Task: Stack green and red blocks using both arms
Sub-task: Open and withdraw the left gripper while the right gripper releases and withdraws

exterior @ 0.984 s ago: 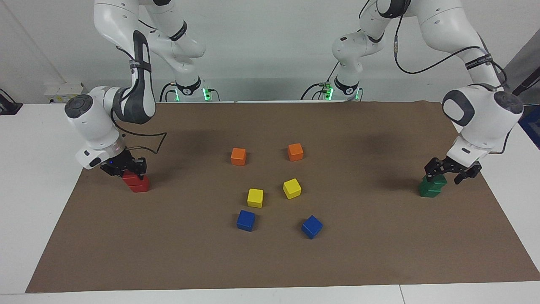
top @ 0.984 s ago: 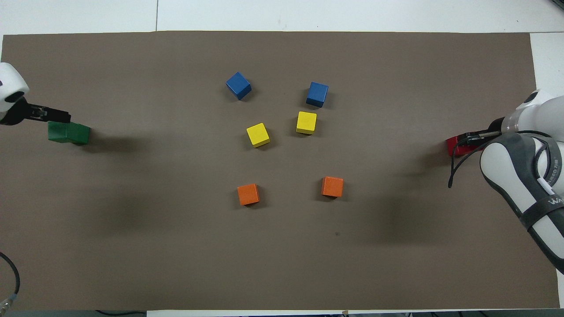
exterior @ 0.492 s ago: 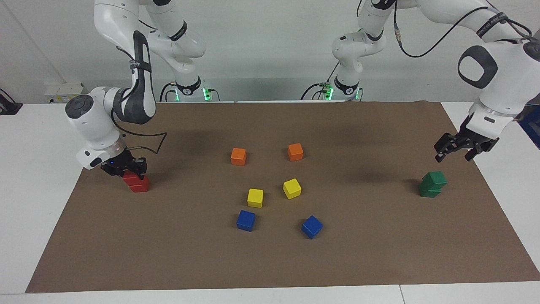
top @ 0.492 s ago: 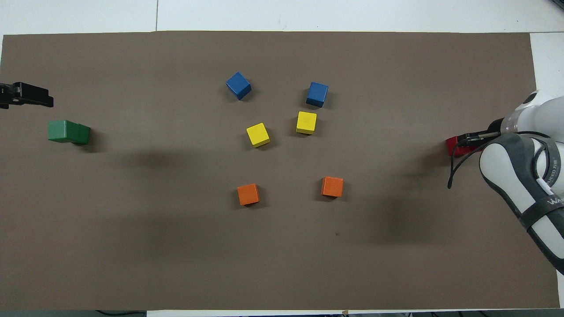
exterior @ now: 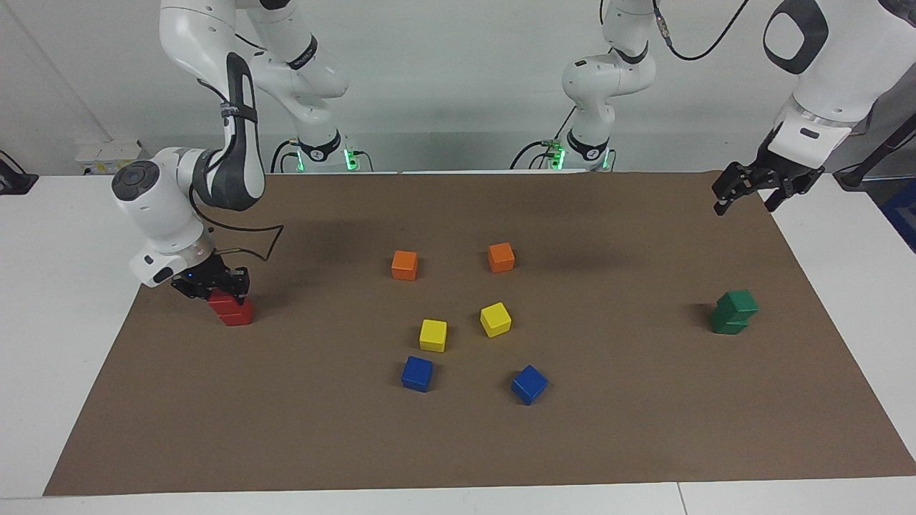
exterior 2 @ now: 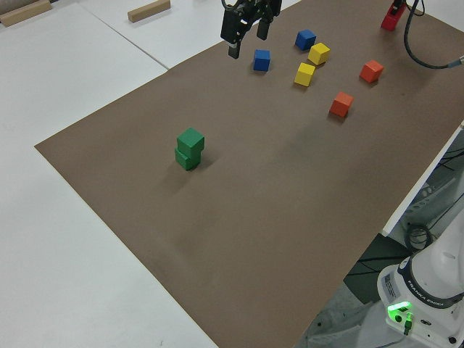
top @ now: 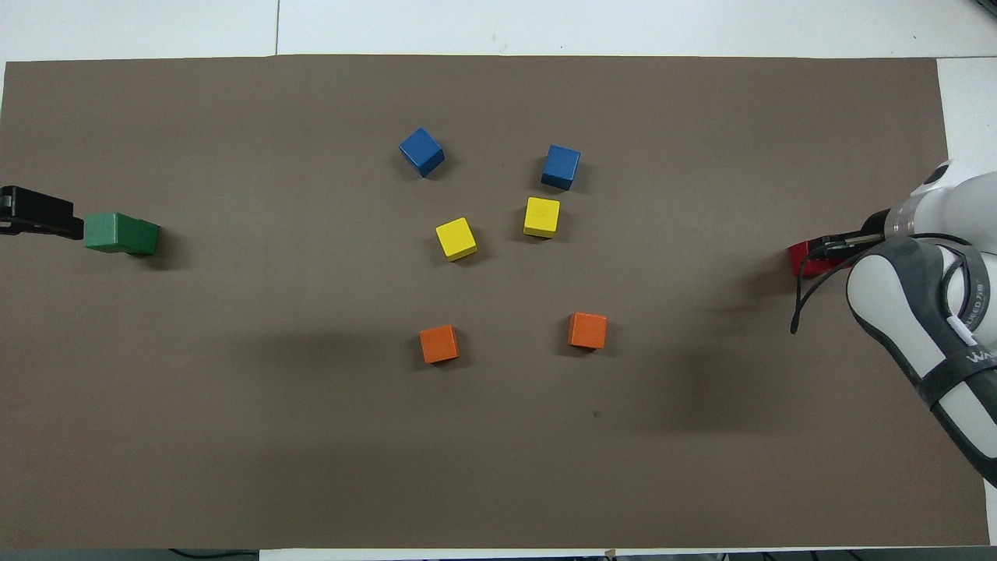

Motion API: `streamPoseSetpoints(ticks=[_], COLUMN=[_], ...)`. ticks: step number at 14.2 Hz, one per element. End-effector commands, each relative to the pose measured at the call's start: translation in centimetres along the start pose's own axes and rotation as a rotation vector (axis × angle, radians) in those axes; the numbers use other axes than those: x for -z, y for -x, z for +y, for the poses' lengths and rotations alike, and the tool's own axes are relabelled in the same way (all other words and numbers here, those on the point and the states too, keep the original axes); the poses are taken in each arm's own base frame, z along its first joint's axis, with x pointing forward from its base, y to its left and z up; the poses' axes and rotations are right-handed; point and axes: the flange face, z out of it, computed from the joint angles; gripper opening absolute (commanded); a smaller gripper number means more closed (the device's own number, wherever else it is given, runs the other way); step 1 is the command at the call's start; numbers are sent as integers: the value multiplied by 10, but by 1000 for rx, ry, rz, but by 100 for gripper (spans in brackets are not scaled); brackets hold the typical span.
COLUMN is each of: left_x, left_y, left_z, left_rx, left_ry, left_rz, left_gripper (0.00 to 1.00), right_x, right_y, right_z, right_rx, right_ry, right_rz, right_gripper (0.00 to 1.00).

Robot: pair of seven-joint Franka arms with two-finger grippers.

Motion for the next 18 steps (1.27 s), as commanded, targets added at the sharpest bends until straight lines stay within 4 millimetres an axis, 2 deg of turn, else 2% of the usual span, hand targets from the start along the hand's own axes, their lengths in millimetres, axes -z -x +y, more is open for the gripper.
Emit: streamPoseSetpoints(ticks=[1, 2, 3, 6, 8, 10, 13, 15, 17, 18], left_x=[0, -1, -2, -6, -17, -18, -10, 2, 16, 19], left_y=[11, 13, 13, 18, 21, 23, 33, 41, 47, 48], left_z=[14, 20, 26, 30, 28, 28, 30, 29, 29, 30], left_rx=[-11, -22, -31, -30, -19, -17, 2, 3, 2, -1], left_ry=[15, 15, 15, 12, 9, 9, 2, -3, -6, -7], left_rz=[-45, -51, -53, -52, -32, -29, -11, 27, 43, 32], left_gripper=[100, 100, 100, 100, 100, 100, 100, 100, 100, 100], right_x=[1, 2, 1, 1, 5, 20, 62, 89, 124, 144], right_y=[5, 4, 5, 4, 2, -6, -21, -22, -17, -16], right_z=[4, 4, 4, 5, 6, 5, 0, -5, -17, -31], right_rx=[25, 23, 23, 23, 19, 21, 24, 30, 30, 31], right_ry=[10, 10, 9, 10, 10, 11, -5, -8, -7, -9], right_rz=[19, 20, 18, 19, 21, 30, 24, 22, 35, 33], right_gripper=[52, 80, 99, 100, 100, 100, 100, 100, 100, 100])
